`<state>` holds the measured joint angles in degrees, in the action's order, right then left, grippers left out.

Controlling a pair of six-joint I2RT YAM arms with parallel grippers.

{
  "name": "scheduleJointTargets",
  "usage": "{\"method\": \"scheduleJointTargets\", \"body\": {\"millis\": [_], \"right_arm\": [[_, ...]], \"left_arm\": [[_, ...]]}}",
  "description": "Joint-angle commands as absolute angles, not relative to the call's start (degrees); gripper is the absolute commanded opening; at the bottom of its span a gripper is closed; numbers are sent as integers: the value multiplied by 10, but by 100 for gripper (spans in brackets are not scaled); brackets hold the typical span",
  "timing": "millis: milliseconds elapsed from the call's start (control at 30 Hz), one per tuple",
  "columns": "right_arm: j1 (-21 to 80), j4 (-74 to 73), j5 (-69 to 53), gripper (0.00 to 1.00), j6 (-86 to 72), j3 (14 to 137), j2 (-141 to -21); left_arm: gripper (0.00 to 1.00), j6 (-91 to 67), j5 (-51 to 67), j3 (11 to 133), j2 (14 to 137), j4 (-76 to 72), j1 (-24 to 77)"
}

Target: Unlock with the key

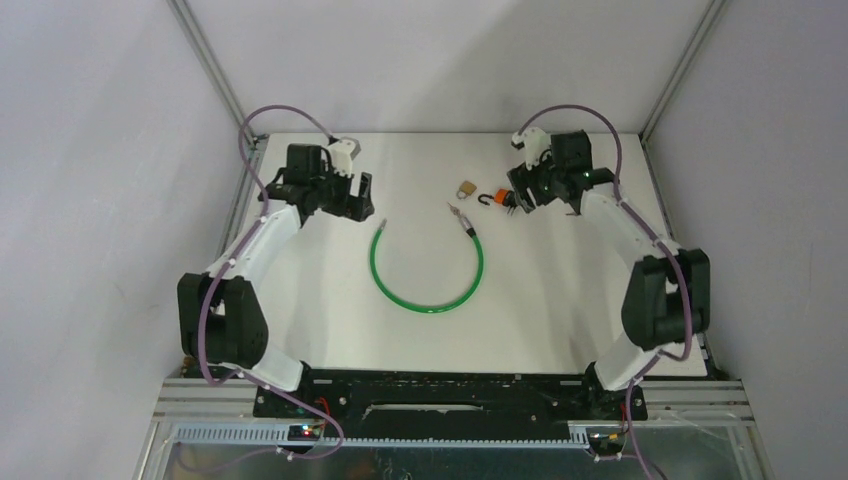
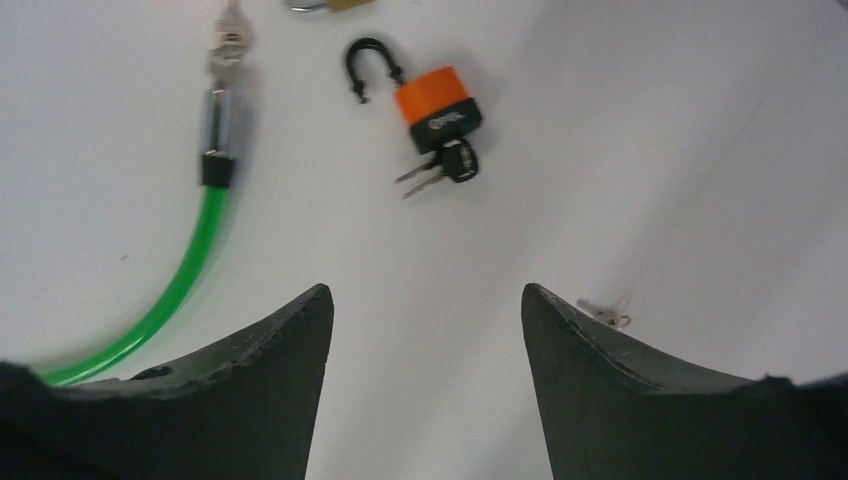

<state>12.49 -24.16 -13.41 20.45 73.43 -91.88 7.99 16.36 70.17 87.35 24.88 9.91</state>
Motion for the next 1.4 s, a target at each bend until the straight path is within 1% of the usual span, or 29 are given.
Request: {"method": "scheduleJointTargets", "body": {"millis": [0, 233, 433, 567, 1067, 1267, 1367], "right_arm": [[84, -279, -69, 70, 166, 810, -1001], [-32, -360, -111, 63, 104, 910, -1117], [-79, -377, -147, 64, 100, 928, -1164], [-84, -374, -147, 63, 93, 937, -1186], [-83, -390, -132, 35, 81, 1007, -1260], [-82, -394, -127, 29, 80, 1020, -1273], [-81, -398, -125, 28, 79, 1029, -1279]], "left_arm": [[95, 85, 237, 693, 867, 295, 67], [95, 107, 238, 681, 863, 316, 64], [94, 111, 266, 677, 873, 320, 63], [93, 107, 281, 681, 886, 321, 63], [91, 103, 302, 692, 908, 325, 64], [90, 102, 306, 690, 908, 325, 63], [90, 102, 307, 690, 908, 325, 64]]}}
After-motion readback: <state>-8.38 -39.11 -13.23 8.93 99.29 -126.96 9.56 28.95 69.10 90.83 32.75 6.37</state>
